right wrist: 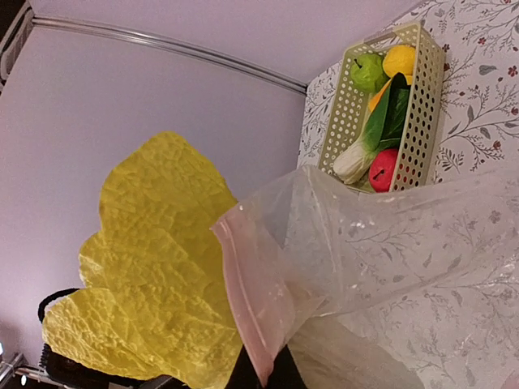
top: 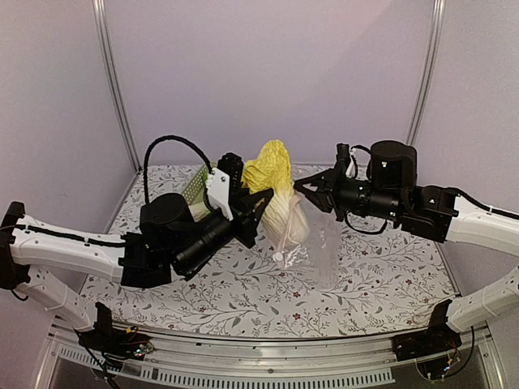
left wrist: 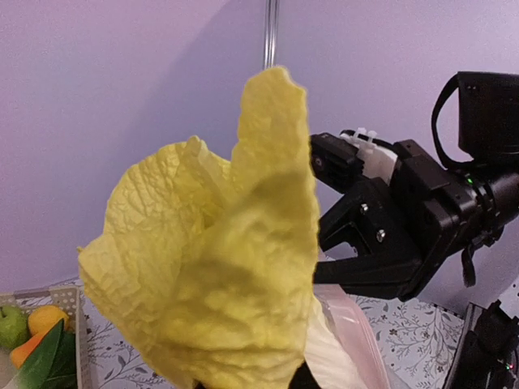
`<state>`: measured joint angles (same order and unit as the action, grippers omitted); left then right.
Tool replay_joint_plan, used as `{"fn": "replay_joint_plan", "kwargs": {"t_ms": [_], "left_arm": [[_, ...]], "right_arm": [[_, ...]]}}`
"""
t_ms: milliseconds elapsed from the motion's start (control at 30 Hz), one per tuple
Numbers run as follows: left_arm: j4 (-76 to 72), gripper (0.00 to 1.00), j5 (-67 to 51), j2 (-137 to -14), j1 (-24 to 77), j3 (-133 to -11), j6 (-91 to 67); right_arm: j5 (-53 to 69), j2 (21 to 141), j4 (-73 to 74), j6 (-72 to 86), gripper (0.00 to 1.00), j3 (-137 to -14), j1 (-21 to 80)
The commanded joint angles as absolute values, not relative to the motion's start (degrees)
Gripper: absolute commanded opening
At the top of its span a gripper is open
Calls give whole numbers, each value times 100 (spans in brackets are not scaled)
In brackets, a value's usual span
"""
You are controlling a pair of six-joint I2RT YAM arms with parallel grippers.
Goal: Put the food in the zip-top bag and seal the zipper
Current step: Place the fake vegetable in the zipper food storage bag.
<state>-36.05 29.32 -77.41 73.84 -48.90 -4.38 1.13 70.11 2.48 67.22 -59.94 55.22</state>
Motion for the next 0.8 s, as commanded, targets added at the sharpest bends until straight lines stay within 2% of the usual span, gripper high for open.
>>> {"fn": "replay_joint_plan", "kwargs": {"t_ms": [0,200,367,500,633,767], "left_arm": [[-3323,0,3228,-8024,7489,-5132,-451],[-3181,0,3520,-8298,7506,-5318,-497],[-2898,0,2953,-8342,7506,-5561,-1061],[-2388,6,2516,-8303,7508,-5850,-1349],[-1560,4,2521,-8218,7485,-6075,-1583],[-1130,3,1772,-8135,7428,-6129,-1719]], "right_arm": [[34,6862,-273,6935,0,-5950,5532],[30,6841,-447,7098,0,-5865,5536],[-309,6838,-444,7102,0,-5733,5537],[-459,6864,-440,7084,0,-5625,5531],[-556,6818,-433,7034,0,-5606,5528],[-589,6785,-439,6922,0,-5656,5527]]}}
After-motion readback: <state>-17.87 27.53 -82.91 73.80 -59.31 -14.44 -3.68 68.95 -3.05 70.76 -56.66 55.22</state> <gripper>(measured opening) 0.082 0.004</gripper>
